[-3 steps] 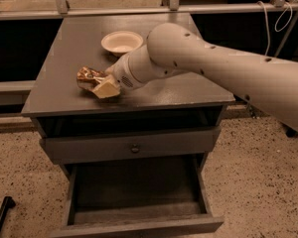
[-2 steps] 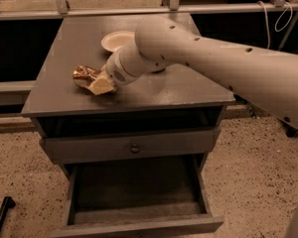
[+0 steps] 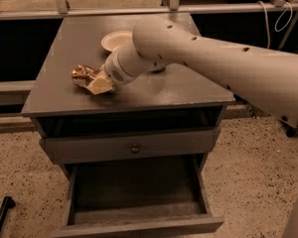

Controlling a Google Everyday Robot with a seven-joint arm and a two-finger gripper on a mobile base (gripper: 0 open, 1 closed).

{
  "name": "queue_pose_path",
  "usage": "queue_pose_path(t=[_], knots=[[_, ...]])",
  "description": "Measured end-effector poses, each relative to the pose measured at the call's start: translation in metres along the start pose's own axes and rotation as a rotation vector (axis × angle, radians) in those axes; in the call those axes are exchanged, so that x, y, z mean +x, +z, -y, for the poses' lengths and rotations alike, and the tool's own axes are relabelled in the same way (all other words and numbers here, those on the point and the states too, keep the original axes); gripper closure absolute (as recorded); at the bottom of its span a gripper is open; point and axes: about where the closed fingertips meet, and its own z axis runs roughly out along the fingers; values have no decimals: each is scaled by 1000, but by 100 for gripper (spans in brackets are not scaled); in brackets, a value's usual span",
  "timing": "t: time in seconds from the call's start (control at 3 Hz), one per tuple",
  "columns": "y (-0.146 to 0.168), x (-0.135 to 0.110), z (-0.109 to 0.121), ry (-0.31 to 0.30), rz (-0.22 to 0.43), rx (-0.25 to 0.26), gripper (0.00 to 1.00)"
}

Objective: Pick orange can from middle drawer and place on counter

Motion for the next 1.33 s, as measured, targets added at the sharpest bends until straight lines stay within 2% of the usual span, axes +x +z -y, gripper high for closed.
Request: queue_pose_path(t=[0.33, 0.67, 1.33], knots=[[0, 0, 0, 0, 0, 0, 34], [0, 0, 0, 0, 0, 0, 3], [0, 0, 0, 0, 0, 0, 0]])
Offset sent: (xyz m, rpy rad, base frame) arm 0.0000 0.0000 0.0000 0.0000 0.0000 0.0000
